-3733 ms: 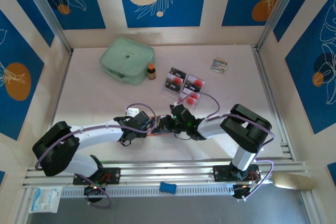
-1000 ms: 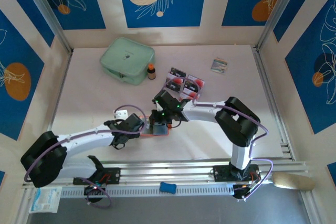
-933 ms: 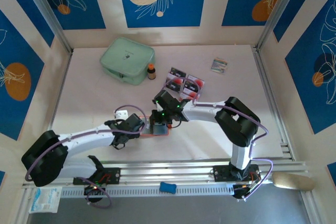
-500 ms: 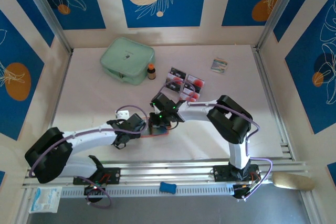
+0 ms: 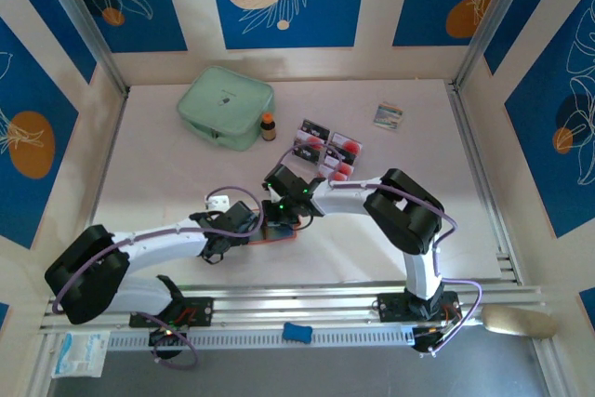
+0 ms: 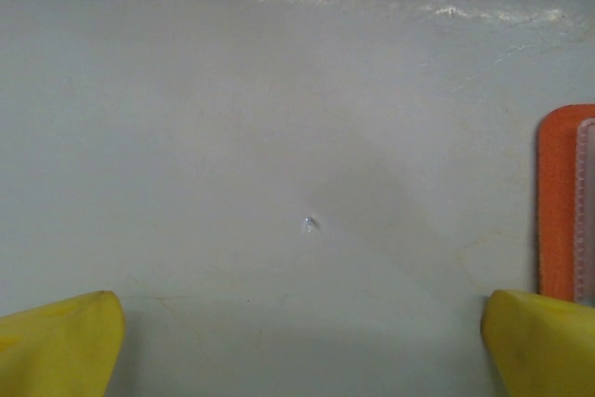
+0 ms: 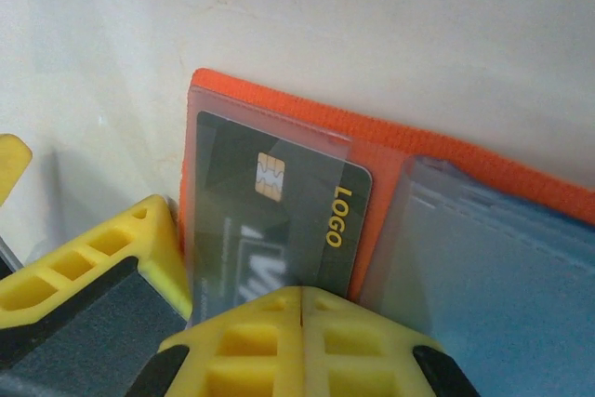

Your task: Put the credit cards into the card holder

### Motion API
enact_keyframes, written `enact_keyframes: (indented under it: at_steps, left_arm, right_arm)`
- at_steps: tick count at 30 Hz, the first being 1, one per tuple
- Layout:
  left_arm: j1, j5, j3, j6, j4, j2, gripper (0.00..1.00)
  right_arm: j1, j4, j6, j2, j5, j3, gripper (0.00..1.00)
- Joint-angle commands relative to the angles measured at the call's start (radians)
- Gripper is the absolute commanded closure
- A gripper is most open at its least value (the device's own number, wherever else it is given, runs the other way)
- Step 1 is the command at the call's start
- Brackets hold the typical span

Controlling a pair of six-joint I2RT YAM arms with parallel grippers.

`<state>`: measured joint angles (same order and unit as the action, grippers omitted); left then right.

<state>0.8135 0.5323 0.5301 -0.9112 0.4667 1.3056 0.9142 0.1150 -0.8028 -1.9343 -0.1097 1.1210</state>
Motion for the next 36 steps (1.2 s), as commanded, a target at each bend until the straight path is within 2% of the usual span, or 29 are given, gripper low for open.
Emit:
enact_keyframes:
  at_steps: [1,9,14,16,21,30,32,35,36]
  left_arm:
    - [-0.009,-0.011,0.018,0.010,0.006,0.005,0.00]
    - [-0.009,-0.012,0.036,0.020,0.034,-0.049,0.00]
    - [-0.010,0.002,0.059,0.026,0.077,-0.103,0.00]
    - [-0.011,0.010,0.068,0.030,0.097,-0.128,0.00]
    - [-0.017,0.032,0.083,0.037,0.137,-0.195,0.00]
    - [-0.023,0.037,0.103,0.050,0.164,-0.236,0.00]
    - [-0.024,0.031,0.108,0.053,0.164,-0.234,0.00]
    - [-0.024,0.024,0.114,0.057,0.162,-0.228,0.00]
    - [-0.024,0.022,0.116,0.059,0.160,-0.226,0.00]
  right_arm:
    - [-0.005,0.044,0.024,0.039,-0.023,0.010,1.00]
    - [-0.033,0.178,0.102,0.207,0.100,-0.038,0.90]
    - [-0.044,0.290,0.145,0.259,0.248,-0.060,0.65]
    - [-0.044,0.322,0.159,0.259,0.295,-0.065,0.60]
    - [-0.044,0.356,0.172,0.239,0.363,-0.073,0.59]
    - [-0.058,0.342,0.175,0.194,0.390,-0.084,0.62]
    - [-0.065,0.339,0.177,0.187,0.392,-0.091,0.70]
    - [-0.077,0.339,0.178,0.197,0.397,-0.106,0.93]
    - [-0.082,0.341,0.178,0.205,0.400,-0.113,0.97]
